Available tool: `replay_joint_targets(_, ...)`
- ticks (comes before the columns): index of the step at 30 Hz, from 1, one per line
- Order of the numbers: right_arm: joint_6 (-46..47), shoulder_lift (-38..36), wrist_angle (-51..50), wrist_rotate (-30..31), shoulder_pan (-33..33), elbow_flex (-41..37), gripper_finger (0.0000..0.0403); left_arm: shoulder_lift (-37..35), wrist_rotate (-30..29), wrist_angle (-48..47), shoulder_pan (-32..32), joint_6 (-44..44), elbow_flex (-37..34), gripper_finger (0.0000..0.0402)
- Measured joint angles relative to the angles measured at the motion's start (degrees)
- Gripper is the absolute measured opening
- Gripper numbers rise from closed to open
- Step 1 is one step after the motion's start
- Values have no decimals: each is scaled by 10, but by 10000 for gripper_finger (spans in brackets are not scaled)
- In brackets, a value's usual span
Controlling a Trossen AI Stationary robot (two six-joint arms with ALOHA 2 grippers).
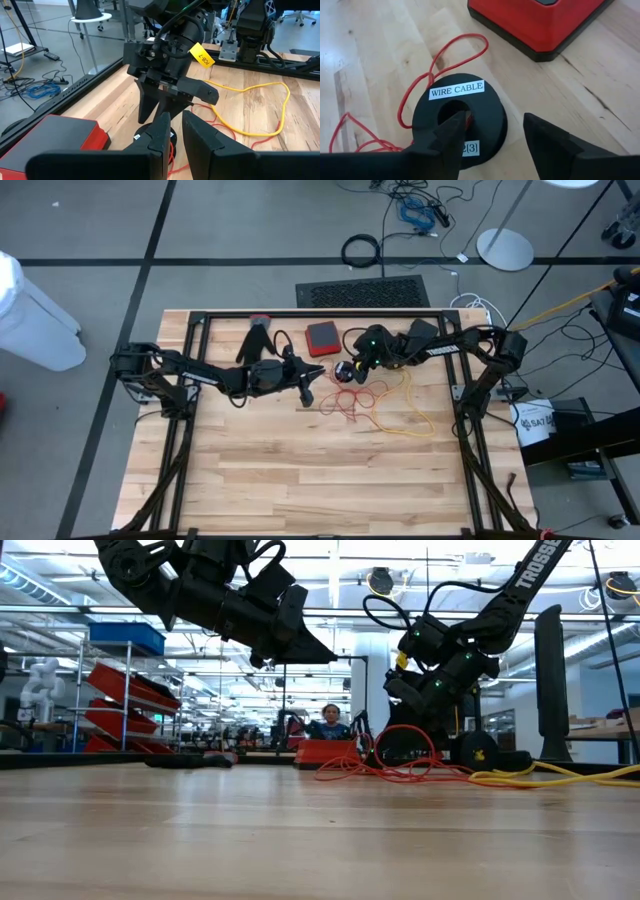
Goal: Coil cords
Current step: Uncoil the red wire from the spool
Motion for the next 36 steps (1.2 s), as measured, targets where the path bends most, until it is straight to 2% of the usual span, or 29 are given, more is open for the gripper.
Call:
replay_joint_targets(6,0,0,-1,1,8,0,164,0,0,0,0,0,0,57)
replay_joint_targets(17,3,0,-1,18,11,0,155,0,0,0,0,0,0,57)
replay_joint_targets(32,0,-2,5,31,15,2,60,0,0,0,0,-1,0,57)
replay_joint_targets(36,-1,-2,3,35,15,2,47,0,0,7,0,-3,0,57)
